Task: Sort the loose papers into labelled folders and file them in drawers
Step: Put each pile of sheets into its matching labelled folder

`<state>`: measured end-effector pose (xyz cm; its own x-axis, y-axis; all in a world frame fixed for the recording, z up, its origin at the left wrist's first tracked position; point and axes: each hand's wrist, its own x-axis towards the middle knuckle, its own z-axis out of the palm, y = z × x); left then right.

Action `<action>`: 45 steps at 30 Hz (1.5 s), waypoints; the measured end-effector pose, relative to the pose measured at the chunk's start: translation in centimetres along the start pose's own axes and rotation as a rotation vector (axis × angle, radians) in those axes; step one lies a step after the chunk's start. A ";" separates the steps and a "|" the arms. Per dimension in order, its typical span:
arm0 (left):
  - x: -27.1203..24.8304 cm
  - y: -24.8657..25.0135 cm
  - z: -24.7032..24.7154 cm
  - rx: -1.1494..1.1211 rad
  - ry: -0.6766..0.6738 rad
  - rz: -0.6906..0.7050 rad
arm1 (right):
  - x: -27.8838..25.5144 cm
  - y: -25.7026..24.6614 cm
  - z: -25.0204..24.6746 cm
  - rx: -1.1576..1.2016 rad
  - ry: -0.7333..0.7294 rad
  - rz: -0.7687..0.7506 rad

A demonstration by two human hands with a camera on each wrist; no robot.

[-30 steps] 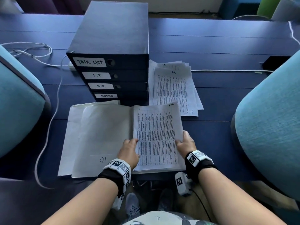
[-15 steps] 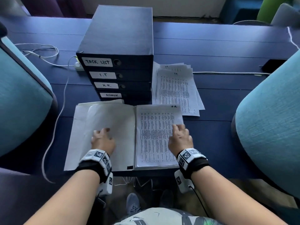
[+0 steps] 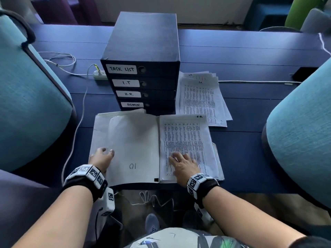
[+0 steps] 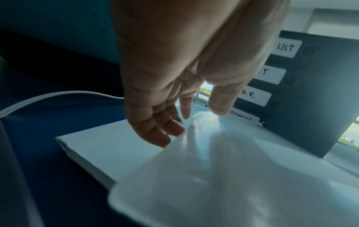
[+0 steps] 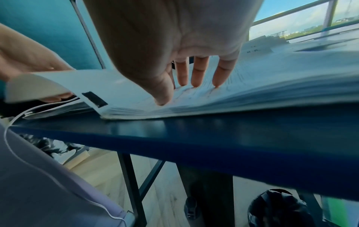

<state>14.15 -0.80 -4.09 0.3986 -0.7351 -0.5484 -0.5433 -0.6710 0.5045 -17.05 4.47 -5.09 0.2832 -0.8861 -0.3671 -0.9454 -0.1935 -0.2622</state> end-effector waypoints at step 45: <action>-7.9 8.1 13.8 0.264 -0.243 0.200 | -3.5 10.3 -1.1 0.358 0.187 0.630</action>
<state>-3.61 0.92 -4.92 0.0967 -0.7829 -0.6146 -0.7762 -0.4458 0.4458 -28.00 5.06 -5.51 -0.3567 -0.8467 -0.3947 -0.8001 0.4950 -0.3388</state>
